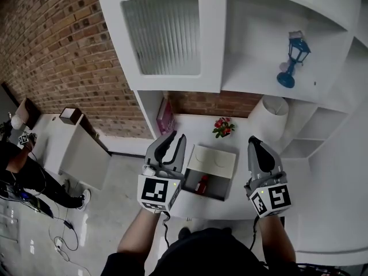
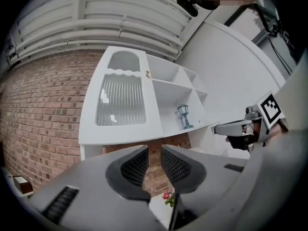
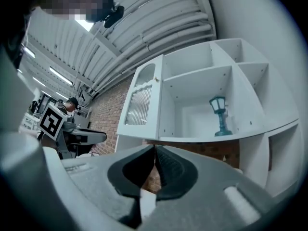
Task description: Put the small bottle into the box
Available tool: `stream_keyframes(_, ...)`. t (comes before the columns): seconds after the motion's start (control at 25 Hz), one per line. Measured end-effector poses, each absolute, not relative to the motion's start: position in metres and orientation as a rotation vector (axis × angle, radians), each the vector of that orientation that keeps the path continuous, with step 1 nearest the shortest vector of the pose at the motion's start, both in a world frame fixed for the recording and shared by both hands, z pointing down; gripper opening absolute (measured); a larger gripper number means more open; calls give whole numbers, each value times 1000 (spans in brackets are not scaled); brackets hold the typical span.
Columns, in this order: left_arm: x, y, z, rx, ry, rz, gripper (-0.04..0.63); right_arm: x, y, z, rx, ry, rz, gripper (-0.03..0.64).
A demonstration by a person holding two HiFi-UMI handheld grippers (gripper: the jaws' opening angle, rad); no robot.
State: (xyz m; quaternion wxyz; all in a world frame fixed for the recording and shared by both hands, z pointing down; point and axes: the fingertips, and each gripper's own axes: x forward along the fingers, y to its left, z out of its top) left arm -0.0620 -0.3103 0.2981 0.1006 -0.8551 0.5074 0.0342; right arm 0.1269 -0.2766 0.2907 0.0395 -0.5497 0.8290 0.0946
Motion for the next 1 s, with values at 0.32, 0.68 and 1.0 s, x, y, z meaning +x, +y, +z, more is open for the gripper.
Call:
stream_keyframes(0.32,-62,-309,295,-2554,1496,152,77,126,-272,283,-1741,2529,369,-6)
stream_keyframes(0.68,-58,-315,305,-2578,1492,128,77,132,-270,287,-1738,2527,371,3)
stream_keyframes(1.0,-55,-320,308,-2579,1489,116,77,135,-275,291,-1744,2522,354,3)
